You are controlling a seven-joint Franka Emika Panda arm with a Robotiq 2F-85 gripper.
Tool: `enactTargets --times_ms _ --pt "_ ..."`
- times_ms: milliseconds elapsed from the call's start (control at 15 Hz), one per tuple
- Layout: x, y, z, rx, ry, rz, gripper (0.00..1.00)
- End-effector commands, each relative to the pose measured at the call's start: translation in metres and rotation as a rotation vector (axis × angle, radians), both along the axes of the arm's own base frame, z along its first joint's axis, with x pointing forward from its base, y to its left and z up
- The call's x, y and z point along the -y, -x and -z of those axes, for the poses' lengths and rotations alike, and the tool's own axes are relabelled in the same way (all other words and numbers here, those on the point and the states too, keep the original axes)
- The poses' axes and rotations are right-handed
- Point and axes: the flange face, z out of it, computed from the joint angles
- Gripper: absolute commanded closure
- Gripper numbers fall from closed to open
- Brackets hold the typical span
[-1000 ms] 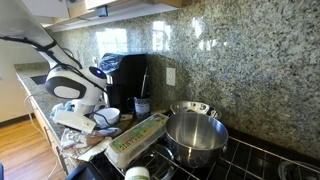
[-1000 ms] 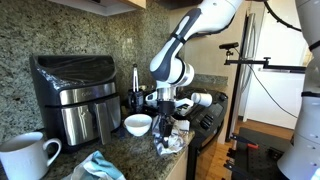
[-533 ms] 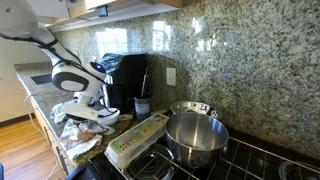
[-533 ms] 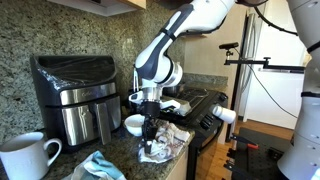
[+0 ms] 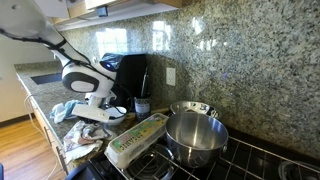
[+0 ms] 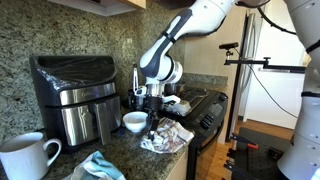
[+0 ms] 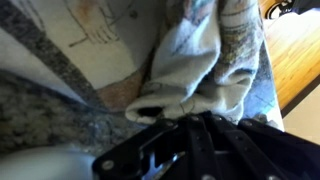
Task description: Use the towel on the bowl to wipe the countertop then put it back
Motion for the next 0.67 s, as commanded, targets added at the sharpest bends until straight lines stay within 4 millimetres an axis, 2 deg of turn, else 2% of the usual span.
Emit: enactTargets --times_ms 0,133,267,600 --pt "0.021 0.019 0.006 -0.061 0.052 0.038 0.96" --pt "0.018 0.024 0.014 -0.091 0.031 0.030 0.96" --pt "0.002 0.022 0.016 -0.104 -0.008 -0.010 0.96" --pt "-0.055 0.012 0.008 -0.070 -0.083 -0.127 0.96"
